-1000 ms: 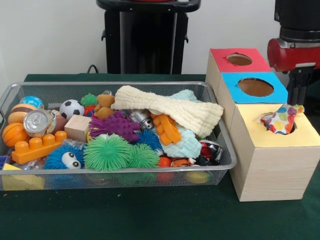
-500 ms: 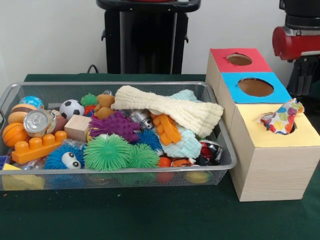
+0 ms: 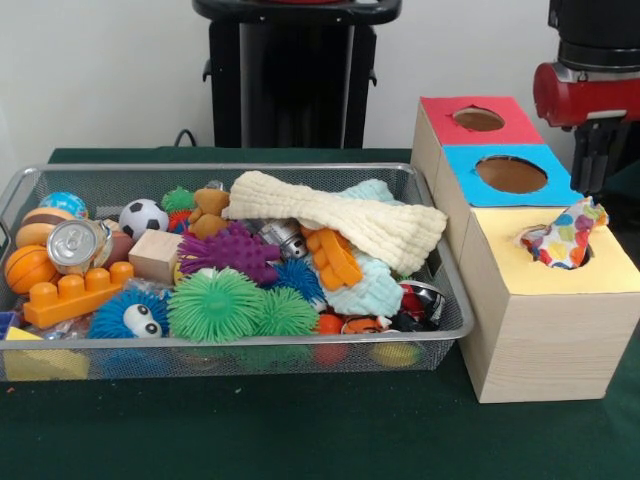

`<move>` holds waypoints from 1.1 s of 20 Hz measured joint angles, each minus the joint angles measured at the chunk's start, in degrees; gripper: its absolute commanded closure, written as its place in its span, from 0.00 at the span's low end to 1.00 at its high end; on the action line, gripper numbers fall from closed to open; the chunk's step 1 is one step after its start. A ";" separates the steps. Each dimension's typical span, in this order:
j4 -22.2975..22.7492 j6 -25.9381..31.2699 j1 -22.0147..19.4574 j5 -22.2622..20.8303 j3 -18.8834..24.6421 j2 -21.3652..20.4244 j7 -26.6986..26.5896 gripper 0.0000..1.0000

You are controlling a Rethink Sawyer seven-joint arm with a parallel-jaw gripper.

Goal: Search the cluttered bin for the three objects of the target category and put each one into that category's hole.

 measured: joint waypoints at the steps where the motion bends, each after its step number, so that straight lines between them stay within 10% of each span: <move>1: 0.00 0.00 0.00 0.00 0.01 0.04 0.00 1.00; 22: -0.37 -0.01 0.00 0.01 0.00 3.55 0.00 1.00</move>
